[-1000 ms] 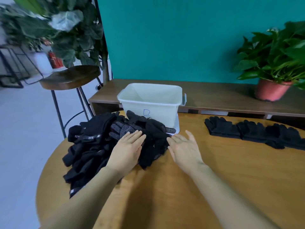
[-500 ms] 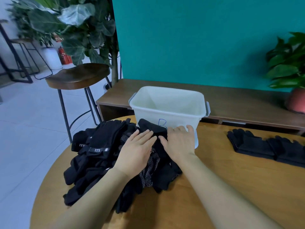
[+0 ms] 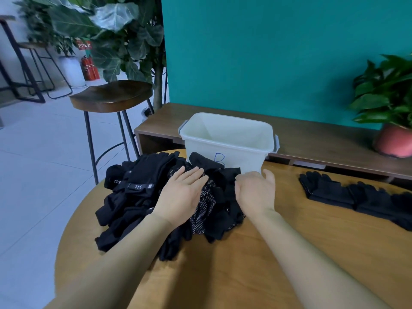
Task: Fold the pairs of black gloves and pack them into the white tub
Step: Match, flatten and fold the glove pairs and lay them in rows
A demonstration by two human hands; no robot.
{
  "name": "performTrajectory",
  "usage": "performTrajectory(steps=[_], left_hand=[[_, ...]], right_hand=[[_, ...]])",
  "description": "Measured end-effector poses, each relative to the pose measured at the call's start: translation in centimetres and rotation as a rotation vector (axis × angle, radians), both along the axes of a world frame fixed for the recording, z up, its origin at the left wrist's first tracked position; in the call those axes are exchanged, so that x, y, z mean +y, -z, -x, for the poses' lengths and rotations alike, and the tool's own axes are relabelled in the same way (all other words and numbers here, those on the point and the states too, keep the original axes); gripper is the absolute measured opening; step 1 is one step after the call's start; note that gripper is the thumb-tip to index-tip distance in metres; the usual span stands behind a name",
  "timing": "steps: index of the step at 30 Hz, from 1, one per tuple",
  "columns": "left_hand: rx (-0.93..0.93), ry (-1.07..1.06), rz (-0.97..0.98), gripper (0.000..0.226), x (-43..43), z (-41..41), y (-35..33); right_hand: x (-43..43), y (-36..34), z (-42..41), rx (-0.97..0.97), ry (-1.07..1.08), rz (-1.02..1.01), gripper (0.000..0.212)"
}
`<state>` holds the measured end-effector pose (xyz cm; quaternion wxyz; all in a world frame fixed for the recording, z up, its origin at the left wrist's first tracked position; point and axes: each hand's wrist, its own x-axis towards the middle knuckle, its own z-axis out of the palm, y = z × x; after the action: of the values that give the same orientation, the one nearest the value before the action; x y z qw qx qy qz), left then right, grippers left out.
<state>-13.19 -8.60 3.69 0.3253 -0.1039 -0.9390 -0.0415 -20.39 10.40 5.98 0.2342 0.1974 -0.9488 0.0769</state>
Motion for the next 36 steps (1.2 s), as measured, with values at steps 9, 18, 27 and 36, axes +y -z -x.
performTrajectory(steps=[9,18,27,36], left_hand=[[-0.199,0.043,-0.383,0.065,3.7,-2.8,-6.2],[-0.45,0.205,-0.831,0.009,10.3,-5.2,-10.0],[-0.573,0.275,-0.921,0.018,14.1,-6.9,-11.2],[-0.53,0.185,-0.8,0.012,15.2,-7.4,-10.4]], right_hand=[[4.8,-5.8,-3.3,-0.242,-0.244,0.451,0.017],[10.8,-8.7,-9.8,-0.59,-0.352,0.822,0.017],[14.1,-9.1,-12.8,-0.687,-0.253,0.945,0.019],[15.3,-8.7,-13.5,-0.705,-0.123,0.921,0.037]])
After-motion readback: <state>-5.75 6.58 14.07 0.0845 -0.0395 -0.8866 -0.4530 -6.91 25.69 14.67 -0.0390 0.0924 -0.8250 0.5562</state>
